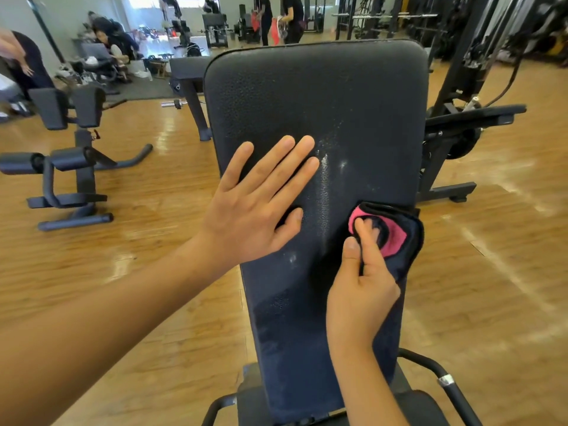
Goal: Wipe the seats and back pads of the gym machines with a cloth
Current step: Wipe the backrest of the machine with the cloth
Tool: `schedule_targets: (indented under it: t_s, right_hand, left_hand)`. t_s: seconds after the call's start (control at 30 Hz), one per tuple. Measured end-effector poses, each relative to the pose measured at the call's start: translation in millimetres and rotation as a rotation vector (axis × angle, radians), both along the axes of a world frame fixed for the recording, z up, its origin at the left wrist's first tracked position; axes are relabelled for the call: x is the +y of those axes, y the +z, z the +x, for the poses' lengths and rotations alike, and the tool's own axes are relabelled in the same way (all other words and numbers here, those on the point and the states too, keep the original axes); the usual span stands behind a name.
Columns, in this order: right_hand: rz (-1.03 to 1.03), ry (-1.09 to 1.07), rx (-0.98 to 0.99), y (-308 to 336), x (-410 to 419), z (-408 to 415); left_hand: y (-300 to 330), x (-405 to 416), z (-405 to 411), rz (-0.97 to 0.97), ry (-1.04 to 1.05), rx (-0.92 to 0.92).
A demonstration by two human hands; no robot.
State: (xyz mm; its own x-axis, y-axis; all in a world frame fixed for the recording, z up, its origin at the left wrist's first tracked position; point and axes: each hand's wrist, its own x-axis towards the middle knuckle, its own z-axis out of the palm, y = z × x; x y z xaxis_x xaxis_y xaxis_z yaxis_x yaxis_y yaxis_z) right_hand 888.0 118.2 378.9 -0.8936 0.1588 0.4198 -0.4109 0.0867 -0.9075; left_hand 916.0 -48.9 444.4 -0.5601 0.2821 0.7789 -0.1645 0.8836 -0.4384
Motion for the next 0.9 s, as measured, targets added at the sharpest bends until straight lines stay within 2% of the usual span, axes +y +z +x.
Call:
schedule_targets:
  t_s: [0.27,0.37,0.47,0.6,0.73,0.9]
  right_hand:
    - [0.026,0.135,-0.003,-11.2,-29.2,57.0]
    - [-0.02,0.16,-0.083,-0.3,-15.1,56.8]
    - [-0.116,0.077,-0.144,17.6,6.8,47.3]
    - [-0.166,-0.092,-0.101,27.0,13.2,27.8]
    - [-0.055,-0.017,-0.071,9.3,-19.9,35.5]
    - [0.183,0.031,0.148,-29.8,-39.0,59.5]
  left_hand:
    - [-0.1,-1.0,0.7,0.004,-0.001,-0.019]
    - [1.1,0.6,2.5,-0.008,0.01,-0.03]
    - [1.3,0.6,3.3,-0.001,0.015,-0.037]
    - [1.9,1.2,5.0,0.008,0.024,-0.051]
    - [6.0,2.2,7.2,0.002,0.04,-0.098]
    - [14.9,4.0,14.3,-0.01,0.028,-0.177]
